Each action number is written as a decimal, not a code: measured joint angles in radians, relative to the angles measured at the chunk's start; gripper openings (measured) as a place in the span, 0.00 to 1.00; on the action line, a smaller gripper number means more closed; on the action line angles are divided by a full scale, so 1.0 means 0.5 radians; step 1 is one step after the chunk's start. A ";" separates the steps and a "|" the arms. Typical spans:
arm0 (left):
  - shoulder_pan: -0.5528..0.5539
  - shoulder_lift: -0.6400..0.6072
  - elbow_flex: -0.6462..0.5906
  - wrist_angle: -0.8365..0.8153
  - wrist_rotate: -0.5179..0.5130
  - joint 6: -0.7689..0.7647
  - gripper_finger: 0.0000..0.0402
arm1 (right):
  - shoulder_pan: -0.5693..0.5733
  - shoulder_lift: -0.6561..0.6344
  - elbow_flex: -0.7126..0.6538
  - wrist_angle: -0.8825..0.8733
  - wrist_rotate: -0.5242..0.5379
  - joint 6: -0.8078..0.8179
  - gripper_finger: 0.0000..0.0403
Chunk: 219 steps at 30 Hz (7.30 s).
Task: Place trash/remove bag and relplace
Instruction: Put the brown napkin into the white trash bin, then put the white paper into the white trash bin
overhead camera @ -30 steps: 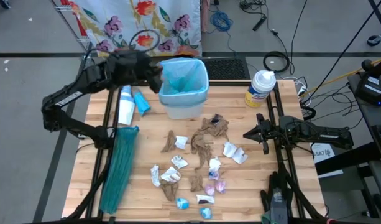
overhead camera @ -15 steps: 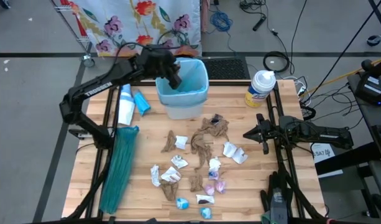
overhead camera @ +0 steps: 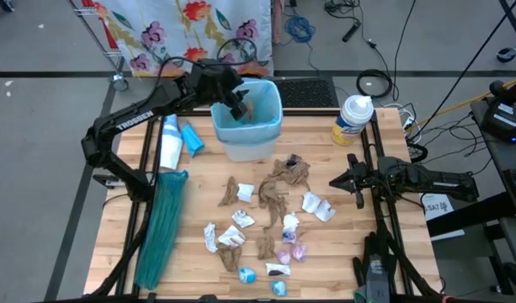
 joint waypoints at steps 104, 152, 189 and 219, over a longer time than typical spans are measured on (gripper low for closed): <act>-1.190 -0.770 -1.073 -0.936 0.096 -2.180 0.01 | 0.001 0.008 0.001 -0.004 0.000 0.000 0.02; 0.182 -0.053 0.148 -0.296 0.571 -0.817 0.29 | 0.002 0.008 0.001 0.001 0.000 0.000 0.02; -1.695 -0.429 -0.132 -1.621 -0.598 -2.686 0.30 | 0.001 0.008 0.001 0.000 0.001 0.000 0.02; -2.318 0.441 -0.670 -1.086 -0.197 -4.000 0.29 | 0.001 0.009 0.001 0.000 0.001 0.000 0.02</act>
